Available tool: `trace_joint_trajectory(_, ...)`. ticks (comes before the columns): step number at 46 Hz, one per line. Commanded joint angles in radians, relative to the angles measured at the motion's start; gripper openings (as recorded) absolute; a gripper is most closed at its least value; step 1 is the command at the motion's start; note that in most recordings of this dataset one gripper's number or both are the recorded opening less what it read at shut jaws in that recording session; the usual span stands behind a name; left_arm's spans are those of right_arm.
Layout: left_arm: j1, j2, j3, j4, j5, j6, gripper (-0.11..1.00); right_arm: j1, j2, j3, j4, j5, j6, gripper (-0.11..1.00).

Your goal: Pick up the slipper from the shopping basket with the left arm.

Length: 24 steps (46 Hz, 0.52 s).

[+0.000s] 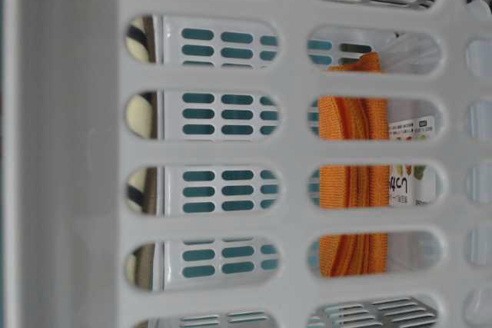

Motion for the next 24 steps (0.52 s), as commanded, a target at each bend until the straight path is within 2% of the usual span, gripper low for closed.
trace_joint_trajectory(1,-0.003,-0.057,0.031,0.003,-0.028,-0.002,0.05,0.002,0.005,-0.006,0.005,-0.005,0.002,-0.01)
trace_joint_trajectory(8,-0.003,-0.094,0.097,0.003,-0.069,-0.008,0.05,0.0,0.002,-0.006,0.005,-0.005,0.002,-0.01)
trace_joint_trajectory(24,-0.003,-0.097,0.104,0.003,-0.087,0.006,0.04,0.002,-0.002,-0.006,0.005,0.015,0.002,-0.01)
